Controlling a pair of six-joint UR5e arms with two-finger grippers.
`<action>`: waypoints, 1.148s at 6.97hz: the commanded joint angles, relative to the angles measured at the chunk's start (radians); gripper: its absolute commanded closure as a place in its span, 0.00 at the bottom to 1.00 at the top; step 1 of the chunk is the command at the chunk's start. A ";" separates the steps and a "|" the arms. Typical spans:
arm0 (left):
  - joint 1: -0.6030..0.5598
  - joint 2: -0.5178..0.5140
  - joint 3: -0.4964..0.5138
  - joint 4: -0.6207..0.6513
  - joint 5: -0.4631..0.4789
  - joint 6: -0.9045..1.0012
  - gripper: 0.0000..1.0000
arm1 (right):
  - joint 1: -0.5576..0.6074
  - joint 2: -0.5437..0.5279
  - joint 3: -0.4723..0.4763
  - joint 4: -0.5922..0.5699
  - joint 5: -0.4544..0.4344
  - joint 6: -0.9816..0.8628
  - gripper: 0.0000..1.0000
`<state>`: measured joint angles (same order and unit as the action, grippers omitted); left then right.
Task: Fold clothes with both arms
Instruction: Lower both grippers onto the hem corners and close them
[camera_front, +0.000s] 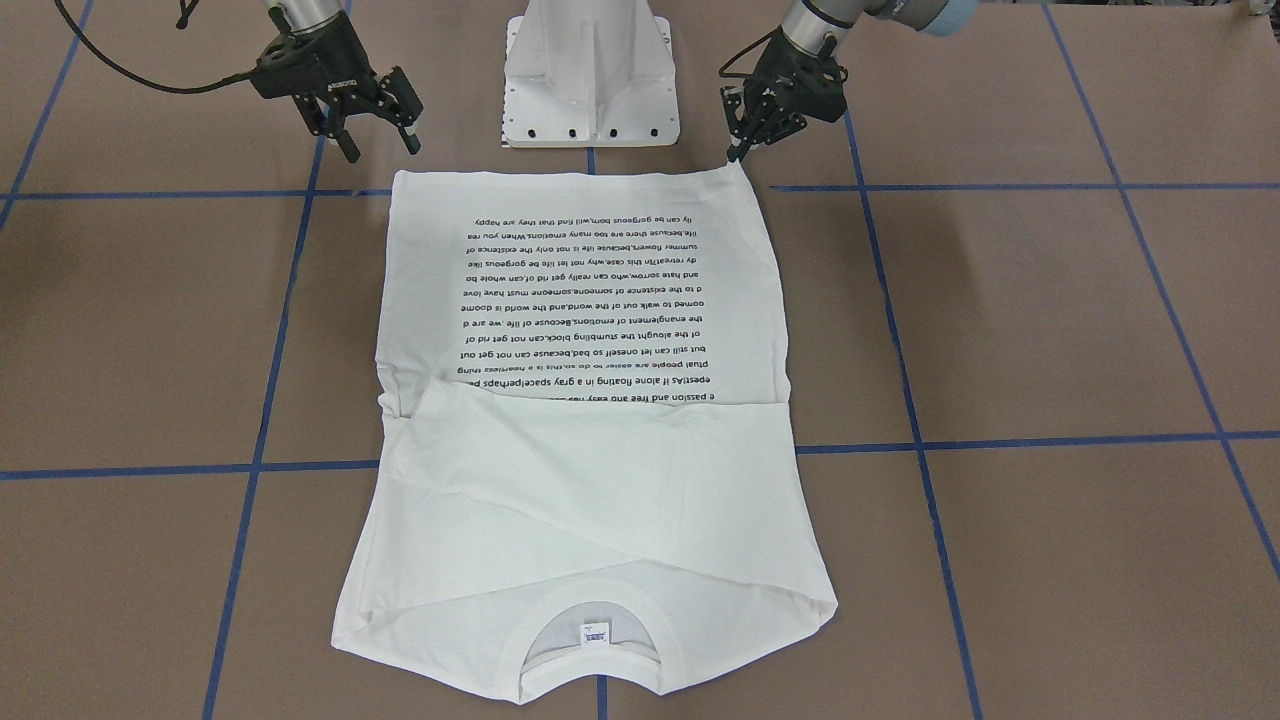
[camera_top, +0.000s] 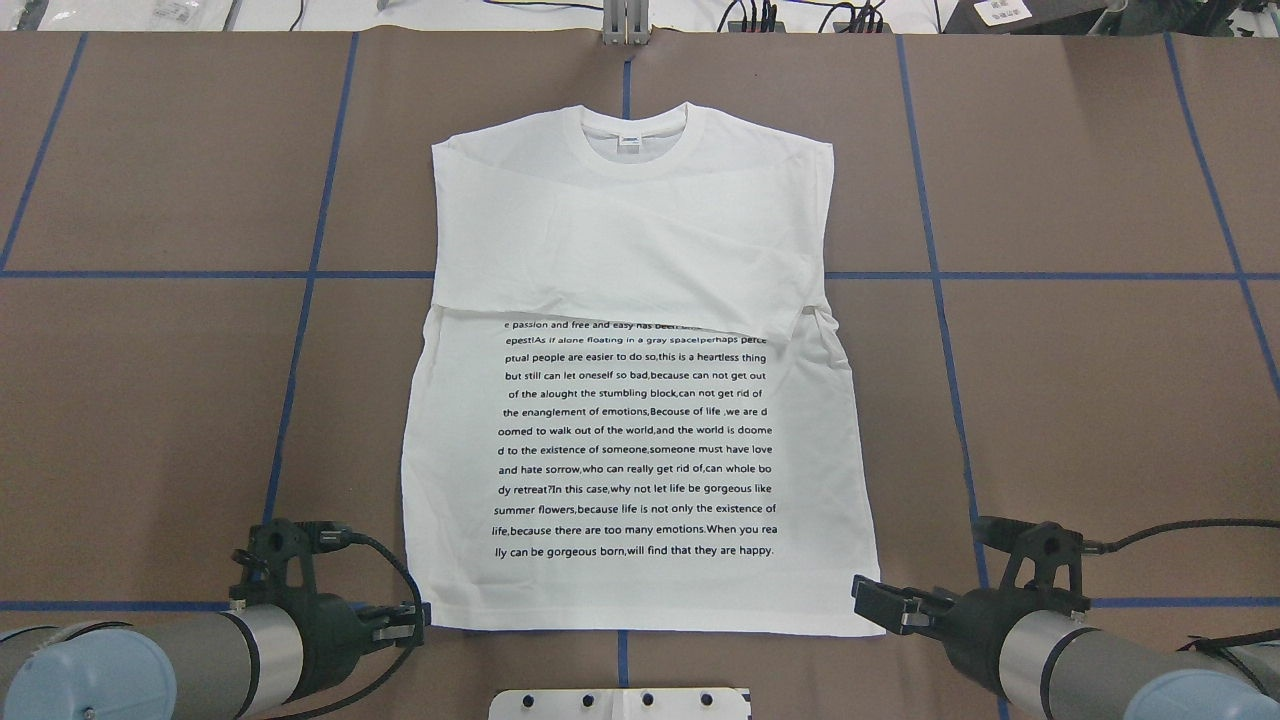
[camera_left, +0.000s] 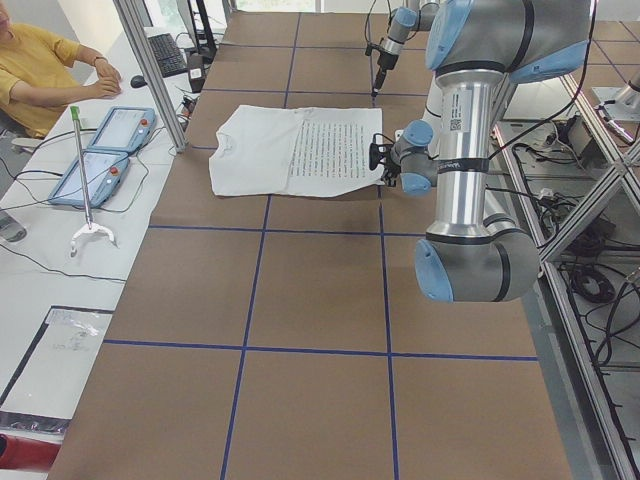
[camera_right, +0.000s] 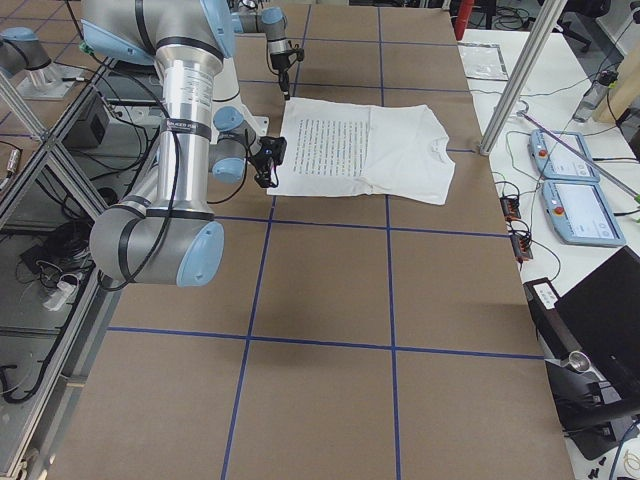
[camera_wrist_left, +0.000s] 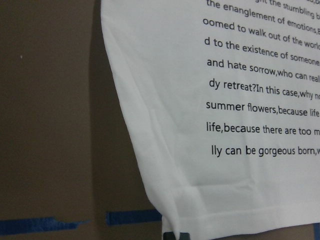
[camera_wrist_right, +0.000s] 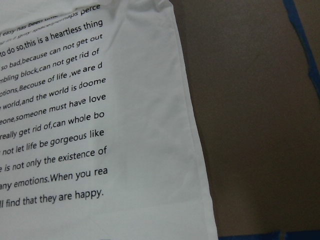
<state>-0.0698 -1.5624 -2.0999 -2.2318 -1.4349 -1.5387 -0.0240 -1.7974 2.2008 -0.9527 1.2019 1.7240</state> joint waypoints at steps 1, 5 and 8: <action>-0.002 0.001 -0.014 -0.002 0.043 0.000 1.00 | -0.059 -0.008 -0.033 0.025 -0.077 0.049 0.42; 0.013 0.001 -0.022 -0.003 0.088 0.000 1.00 | -0.060 -0.002 -0.092 0.020 -0.078 0.048 0.47; 0.011 0.002 -0.023 -0.003 0.088 0.000 1.00 | -0.073 0.062 -0.095 -0.071 -0.081 0.049 0.47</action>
<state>-0.0582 -1.5611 -2.1223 -2.2349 -1.3469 -1.5386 -0.0935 -1.7726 2.1069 -0.9724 1.1220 1.7728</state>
